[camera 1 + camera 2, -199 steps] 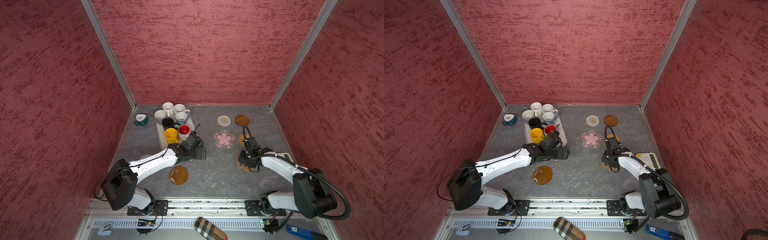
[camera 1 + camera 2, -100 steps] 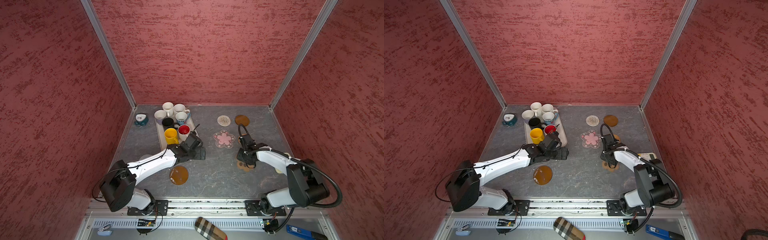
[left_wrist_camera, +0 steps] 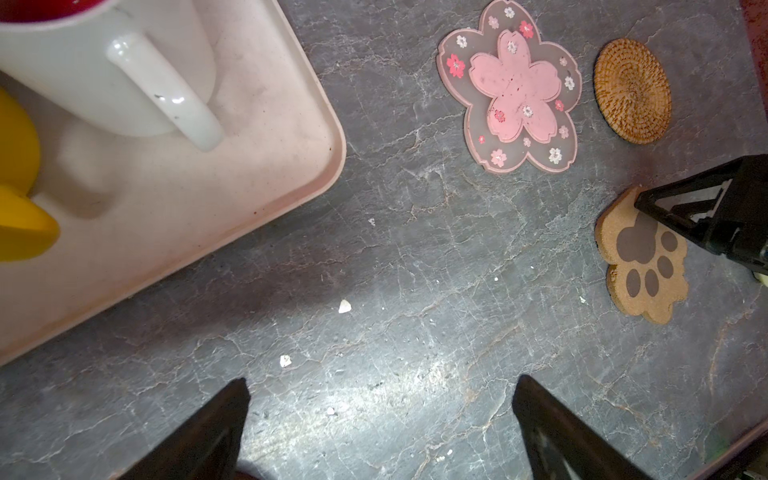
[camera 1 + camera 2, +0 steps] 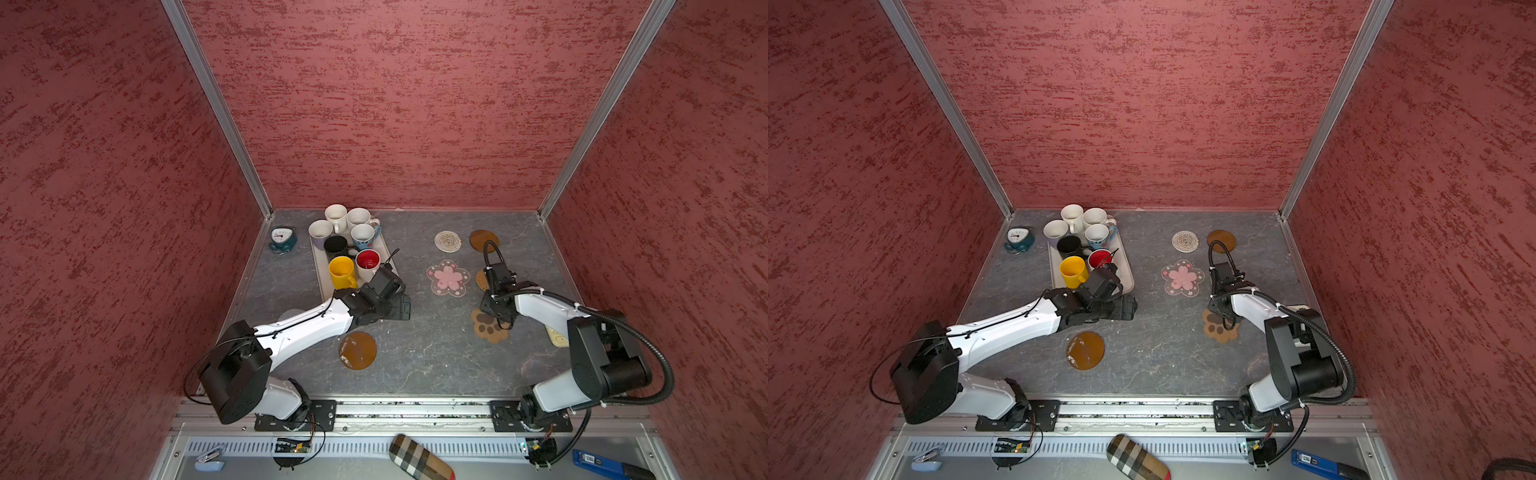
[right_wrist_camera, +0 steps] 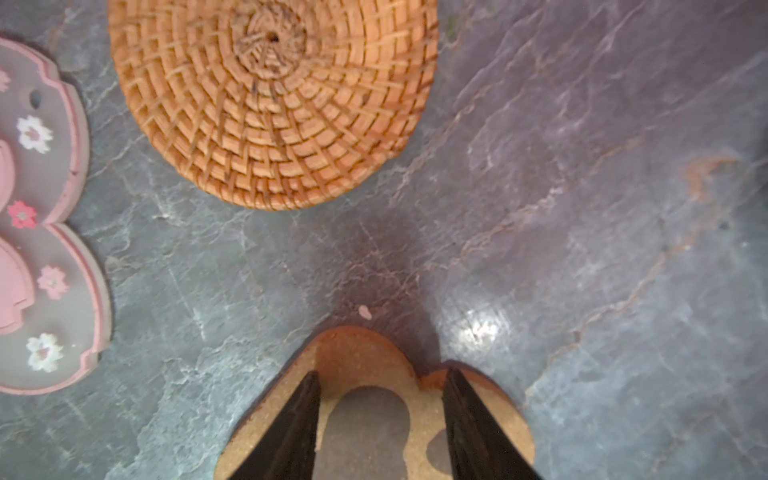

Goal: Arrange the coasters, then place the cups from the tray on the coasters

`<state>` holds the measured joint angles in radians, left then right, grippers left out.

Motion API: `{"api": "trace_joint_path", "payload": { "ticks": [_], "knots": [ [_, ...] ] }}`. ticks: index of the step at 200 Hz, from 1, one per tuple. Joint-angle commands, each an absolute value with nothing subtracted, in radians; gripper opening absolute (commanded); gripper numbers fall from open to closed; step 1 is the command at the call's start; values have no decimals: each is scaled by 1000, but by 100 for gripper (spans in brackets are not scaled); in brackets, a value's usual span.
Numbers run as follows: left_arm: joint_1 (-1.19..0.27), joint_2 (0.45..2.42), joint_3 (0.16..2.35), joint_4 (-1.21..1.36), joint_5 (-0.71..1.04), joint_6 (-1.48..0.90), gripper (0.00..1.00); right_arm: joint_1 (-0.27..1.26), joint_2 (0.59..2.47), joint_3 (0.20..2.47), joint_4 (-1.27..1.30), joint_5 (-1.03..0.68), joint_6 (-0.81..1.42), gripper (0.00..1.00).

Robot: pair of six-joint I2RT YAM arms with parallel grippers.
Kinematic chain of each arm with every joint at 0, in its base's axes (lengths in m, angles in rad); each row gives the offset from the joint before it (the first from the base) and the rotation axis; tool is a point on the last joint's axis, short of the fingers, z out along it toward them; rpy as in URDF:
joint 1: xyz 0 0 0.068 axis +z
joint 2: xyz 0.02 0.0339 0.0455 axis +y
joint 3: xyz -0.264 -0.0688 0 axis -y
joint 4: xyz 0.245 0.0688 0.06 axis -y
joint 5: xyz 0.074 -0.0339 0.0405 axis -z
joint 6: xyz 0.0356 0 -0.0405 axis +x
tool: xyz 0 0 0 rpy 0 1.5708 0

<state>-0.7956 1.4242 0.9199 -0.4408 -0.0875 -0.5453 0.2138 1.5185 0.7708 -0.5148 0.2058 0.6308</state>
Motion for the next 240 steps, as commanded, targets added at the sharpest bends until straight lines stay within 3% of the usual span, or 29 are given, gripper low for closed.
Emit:
{"api": "trace_joint_path", "payload": {
  "ticks": [1, 30, 79, 193, 240],
  "knots": [
    [-791, 1419, 925, -429, -103, -543, 100, 204, 1488, 784, -557, 210, 606, 60],
    [-789, 1413, 920, -422, -104, -543, 99, 231, 1387, 776, -605, 163, 617, 74],
    [-788, 1397, 907, -417, -95, -541, 99, 345, 1324, 704, -632, 144, 672, 84],
    [-788, 1368, 877, -413, -100, -549, 100, 426, 1415, 678, -634, 205, 714, 84],
    [-788, 1373, 882, -413, -100, -549, 99, 425, 1427, 683, -655, 258, 714, 78]
  ]
}}
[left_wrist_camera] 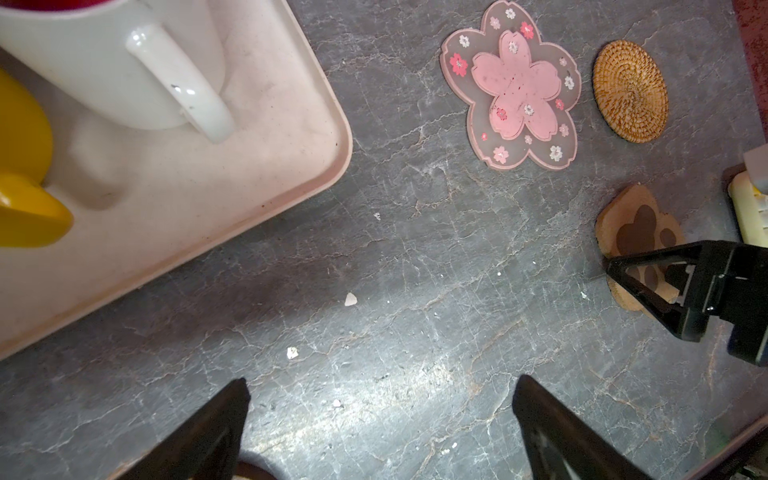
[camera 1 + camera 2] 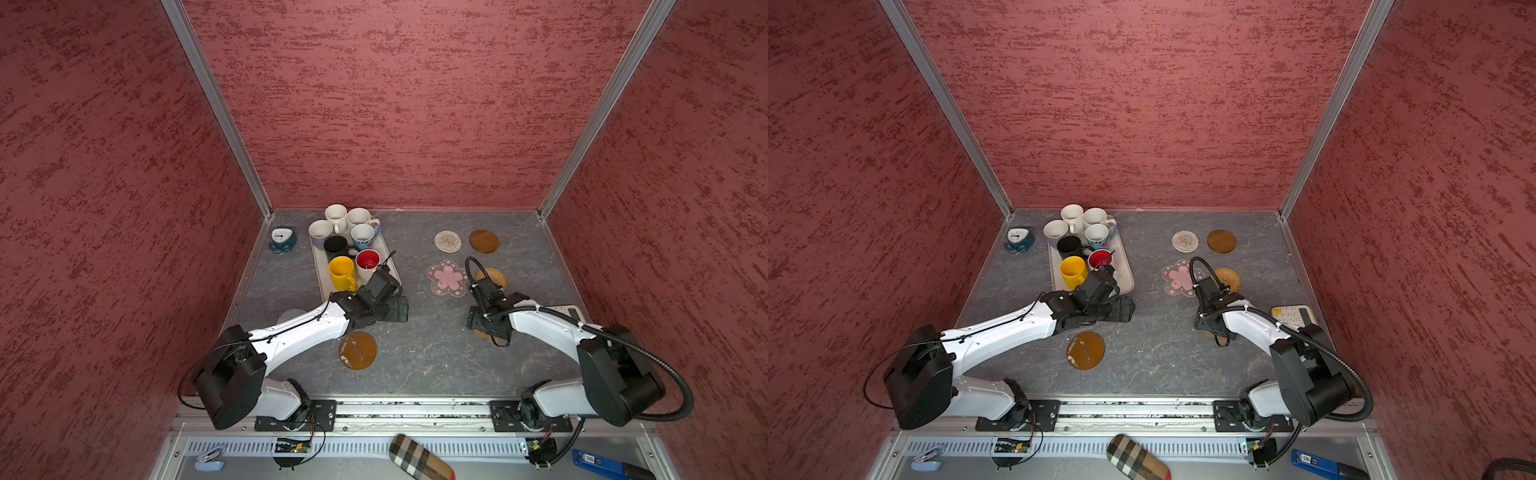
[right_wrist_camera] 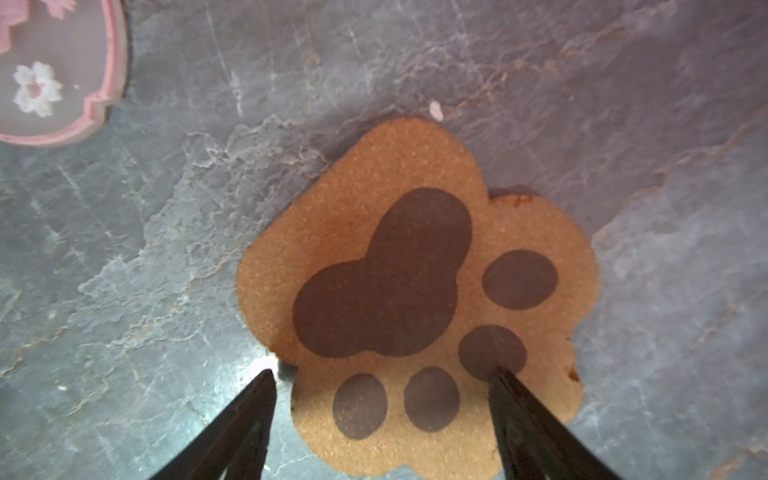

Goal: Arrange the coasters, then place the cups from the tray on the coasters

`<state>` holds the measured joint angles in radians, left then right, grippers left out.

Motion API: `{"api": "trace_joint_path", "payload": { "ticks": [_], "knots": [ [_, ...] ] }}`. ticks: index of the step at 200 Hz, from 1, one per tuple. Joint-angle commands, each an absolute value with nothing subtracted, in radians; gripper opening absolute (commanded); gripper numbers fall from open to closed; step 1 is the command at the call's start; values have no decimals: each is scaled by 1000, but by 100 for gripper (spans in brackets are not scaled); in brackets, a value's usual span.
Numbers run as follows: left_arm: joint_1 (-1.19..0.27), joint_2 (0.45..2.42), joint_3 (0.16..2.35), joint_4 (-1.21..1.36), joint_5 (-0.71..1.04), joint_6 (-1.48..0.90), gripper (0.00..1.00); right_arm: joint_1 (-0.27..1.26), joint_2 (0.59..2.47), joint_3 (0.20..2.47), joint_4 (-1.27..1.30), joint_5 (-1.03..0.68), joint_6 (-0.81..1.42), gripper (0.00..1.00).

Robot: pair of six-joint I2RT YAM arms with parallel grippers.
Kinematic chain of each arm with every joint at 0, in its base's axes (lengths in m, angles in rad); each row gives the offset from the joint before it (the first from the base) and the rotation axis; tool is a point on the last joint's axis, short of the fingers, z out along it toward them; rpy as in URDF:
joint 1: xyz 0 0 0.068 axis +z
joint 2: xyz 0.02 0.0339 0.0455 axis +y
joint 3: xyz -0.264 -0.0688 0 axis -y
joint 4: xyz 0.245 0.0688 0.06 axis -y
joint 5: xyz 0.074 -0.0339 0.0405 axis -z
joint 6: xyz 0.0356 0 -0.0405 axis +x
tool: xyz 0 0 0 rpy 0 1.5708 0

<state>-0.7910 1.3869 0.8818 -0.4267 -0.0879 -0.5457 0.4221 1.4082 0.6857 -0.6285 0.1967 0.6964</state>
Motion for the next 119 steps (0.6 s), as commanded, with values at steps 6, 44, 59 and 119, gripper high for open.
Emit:
{"api": "trace_joint_path", "payload": {
  "ticks": [6, 44, 59, 119],
  "knots": [
    [-788, 1372, 880, -413, -100, -549, 100, 423, 1427, 685, -660, 268, 716, 77],
    [-788, 1370, 877, -412, -101, -551, 100, 416, 1433, 701, -672, 307, 717, 69],
    [-786, 1370, 876, -410, -102, -551, 99, 410, 1439, 705, -670, 315, 715, 67],
    [-783, 1373, 875, -407, -101, -551, 100, 368, 1494, 730, -640, 300, 687, 68]
  ]
}}
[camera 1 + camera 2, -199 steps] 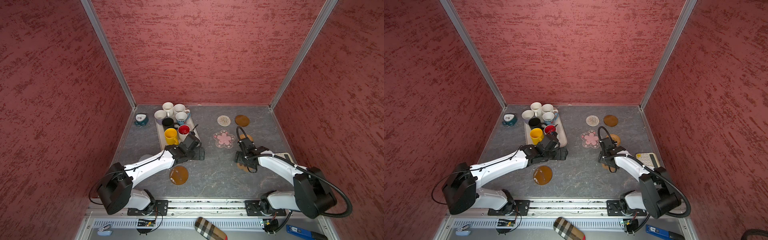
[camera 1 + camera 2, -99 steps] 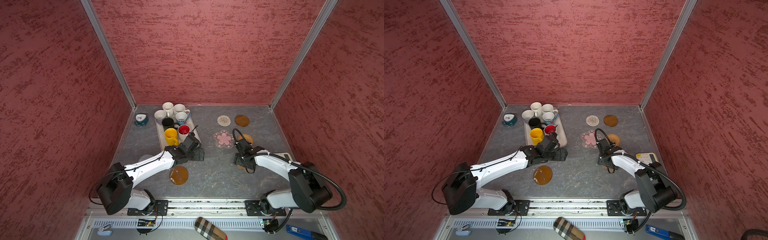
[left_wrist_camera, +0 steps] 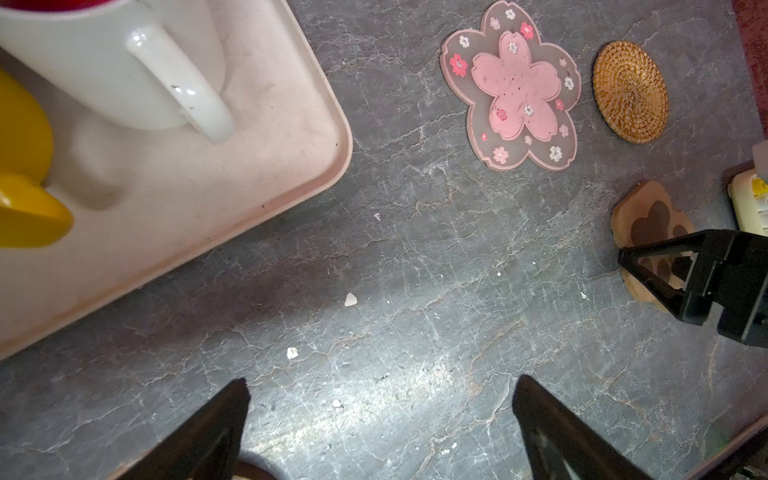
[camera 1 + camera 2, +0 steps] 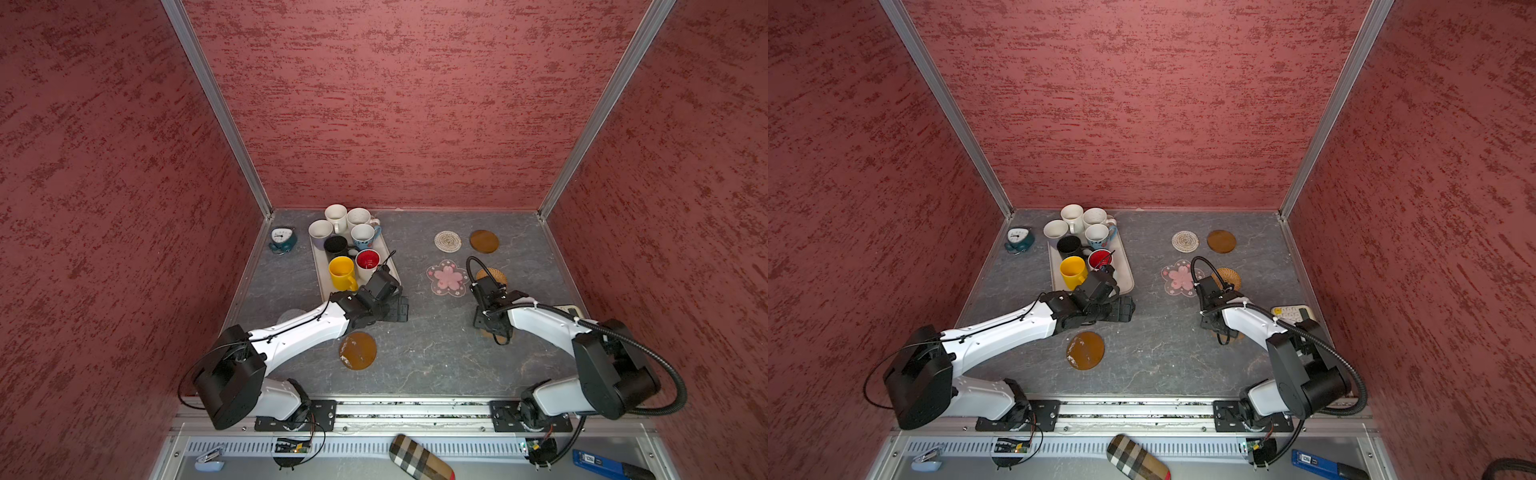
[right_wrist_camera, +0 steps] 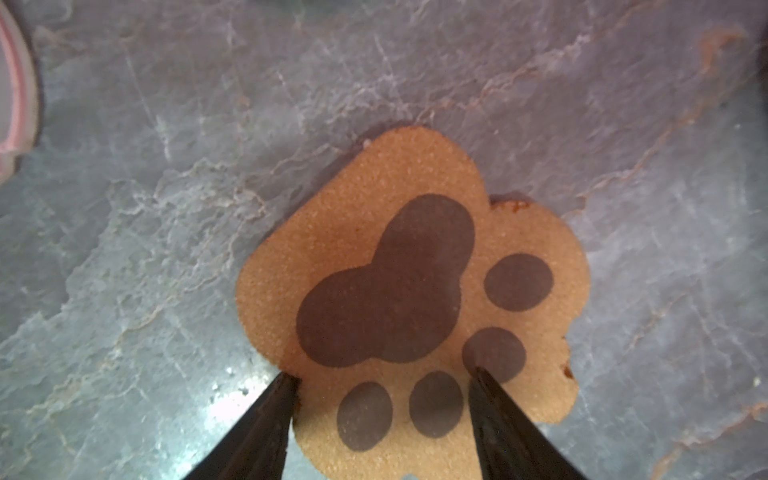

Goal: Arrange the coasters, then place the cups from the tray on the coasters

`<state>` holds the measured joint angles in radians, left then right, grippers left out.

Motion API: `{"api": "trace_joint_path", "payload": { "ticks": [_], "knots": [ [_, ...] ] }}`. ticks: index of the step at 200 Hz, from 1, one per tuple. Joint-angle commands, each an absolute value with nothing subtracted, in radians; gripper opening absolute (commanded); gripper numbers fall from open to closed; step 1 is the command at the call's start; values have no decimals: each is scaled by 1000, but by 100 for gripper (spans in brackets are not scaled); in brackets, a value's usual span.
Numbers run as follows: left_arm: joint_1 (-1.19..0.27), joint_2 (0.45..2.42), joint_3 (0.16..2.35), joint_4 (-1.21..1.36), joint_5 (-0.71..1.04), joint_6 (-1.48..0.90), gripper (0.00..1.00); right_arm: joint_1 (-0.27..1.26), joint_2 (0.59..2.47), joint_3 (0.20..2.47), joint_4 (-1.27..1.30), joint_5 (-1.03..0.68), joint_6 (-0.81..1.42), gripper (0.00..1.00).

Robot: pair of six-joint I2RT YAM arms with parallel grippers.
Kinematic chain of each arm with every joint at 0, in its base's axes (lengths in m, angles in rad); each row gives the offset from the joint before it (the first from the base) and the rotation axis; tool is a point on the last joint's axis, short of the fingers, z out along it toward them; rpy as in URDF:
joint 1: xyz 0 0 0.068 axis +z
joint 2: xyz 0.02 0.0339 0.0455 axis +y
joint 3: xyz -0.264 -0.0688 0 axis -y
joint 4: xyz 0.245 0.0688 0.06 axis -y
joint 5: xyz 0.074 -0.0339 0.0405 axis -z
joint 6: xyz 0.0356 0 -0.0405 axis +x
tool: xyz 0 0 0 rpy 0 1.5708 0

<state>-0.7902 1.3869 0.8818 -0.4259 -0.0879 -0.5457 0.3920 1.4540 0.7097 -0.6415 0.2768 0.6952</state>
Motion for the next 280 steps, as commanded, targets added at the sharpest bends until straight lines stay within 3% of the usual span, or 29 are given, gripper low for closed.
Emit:
{"api": "trace_joint_path", "payload": {
  "ticks": [1, 130, 191, 280],
  "knots": [
    [-783, 1372, 875, -408, -100, -551, 100, 367, 1494, 731, -641, 300, 687, 68],
    [-770, 1361, 874, -418, -95, -545, 100, 291, 1514, 749, -594, 255, 654, 69],
    [-769, 1316, 896, -505, -116, -519, 100, 290, 1479, 781, -591, 206, 636, 85],
    [-759, 1172, 866, -761, -156, -607, 100, 290, 1249, 790, -495, 77, 494, 95]
  ]
}}
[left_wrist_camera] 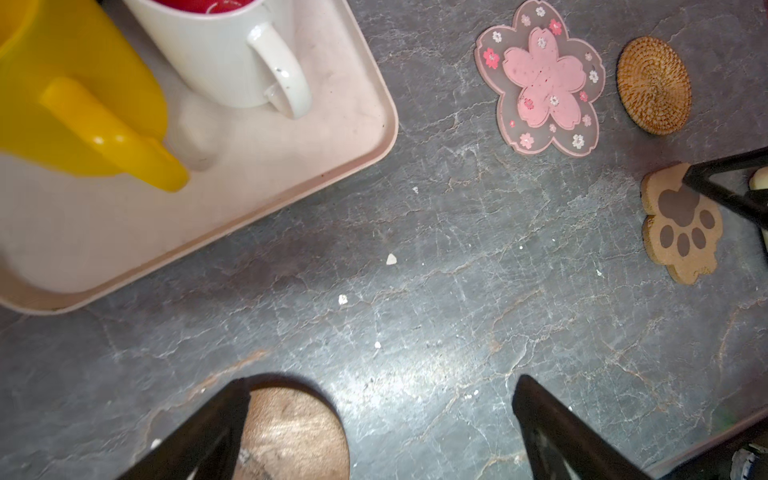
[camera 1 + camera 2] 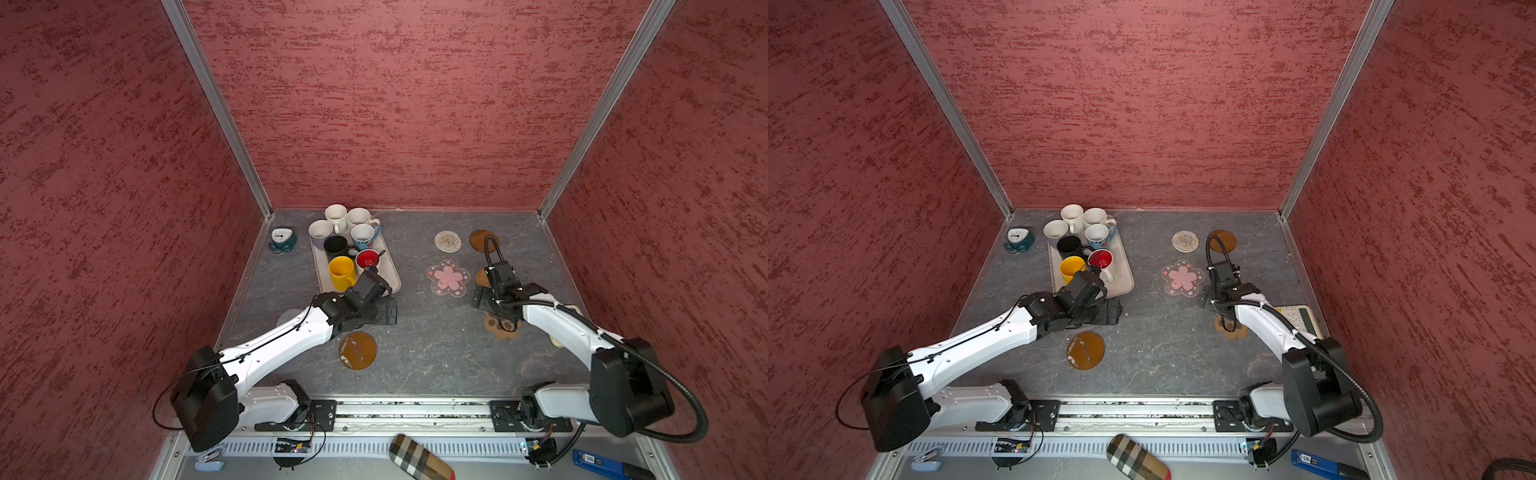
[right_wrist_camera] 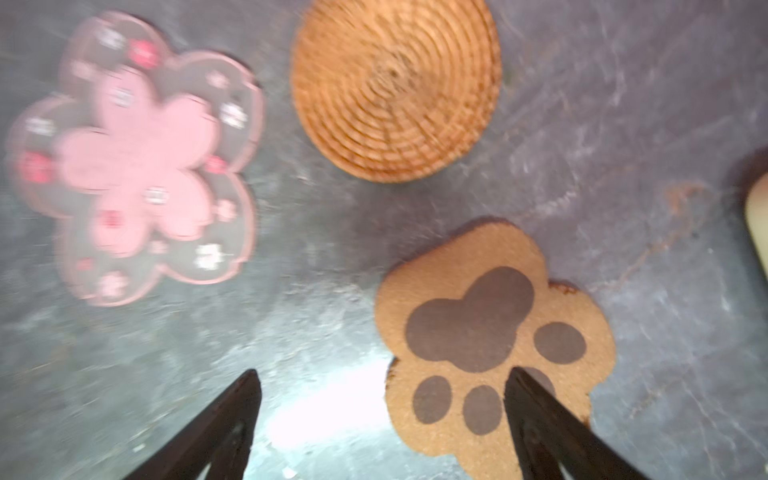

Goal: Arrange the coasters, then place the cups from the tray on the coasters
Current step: 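Lower the left gripper onto the brown wooden disc coaster while the right gripper rises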

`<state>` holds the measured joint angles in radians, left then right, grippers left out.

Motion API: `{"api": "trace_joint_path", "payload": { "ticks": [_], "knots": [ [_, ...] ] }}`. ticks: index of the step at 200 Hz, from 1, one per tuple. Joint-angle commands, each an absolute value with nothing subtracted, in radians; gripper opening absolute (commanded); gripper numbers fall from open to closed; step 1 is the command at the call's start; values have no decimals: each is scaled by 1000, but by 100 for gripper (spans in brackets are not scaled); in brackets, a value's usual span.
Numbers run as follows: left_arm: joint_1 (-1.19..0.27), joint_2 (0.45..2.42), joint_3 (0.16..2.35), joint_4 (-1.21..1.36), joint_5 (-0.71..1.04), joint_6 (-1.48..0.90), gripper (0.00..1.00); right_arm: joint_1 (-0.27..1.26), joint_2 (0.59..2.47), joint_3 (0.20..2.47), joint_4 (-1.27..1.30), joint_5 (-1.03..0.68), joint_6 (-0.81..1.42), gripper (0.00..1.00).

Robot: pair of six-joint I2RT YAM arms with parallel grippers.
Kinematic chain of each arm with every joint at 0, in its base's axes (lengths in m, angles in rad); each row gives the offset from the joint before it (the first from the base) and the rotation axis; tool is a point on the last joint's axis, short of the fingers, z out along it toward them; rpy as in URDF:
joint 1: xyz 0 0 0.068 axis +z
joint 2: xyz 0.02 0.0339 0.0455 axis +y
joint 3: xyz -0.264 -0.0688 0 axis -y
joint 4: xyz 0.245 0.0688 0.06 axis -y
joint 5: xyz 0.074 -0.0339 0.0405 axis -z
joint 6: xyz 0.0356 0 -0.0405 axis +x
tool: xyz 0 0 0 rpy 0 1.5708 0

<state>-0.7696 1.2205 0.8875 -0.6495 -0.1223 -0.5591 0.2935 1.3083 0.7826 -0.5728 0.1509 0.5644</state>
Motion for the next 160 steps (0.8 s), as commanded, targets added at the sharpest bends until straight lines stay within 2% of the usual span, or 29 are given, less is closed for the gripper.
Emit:
{"api": "trace_joint_path", "payload": {
  "ticks": [1, 64, 113, 160],
  "knots": [
    [-758, 1169, 865, -765, -156, -609, 100, 289, 1247, 789, -493, 75, 493, 95],
    [-750, 1108, 789, -1007, -264, -860, 100, 289, 1213, 776, -348, -72, 479, 95],
    [-749, 1046, 705, -1075, -221, -1025, 100, 291, 1187, 755, -264, -166, 485, 95],
    [-753, 1017, 642, -1032, -150, -1090, 82, 291, 1178, 748, -239, -218, 476, 95]
  ]
}}
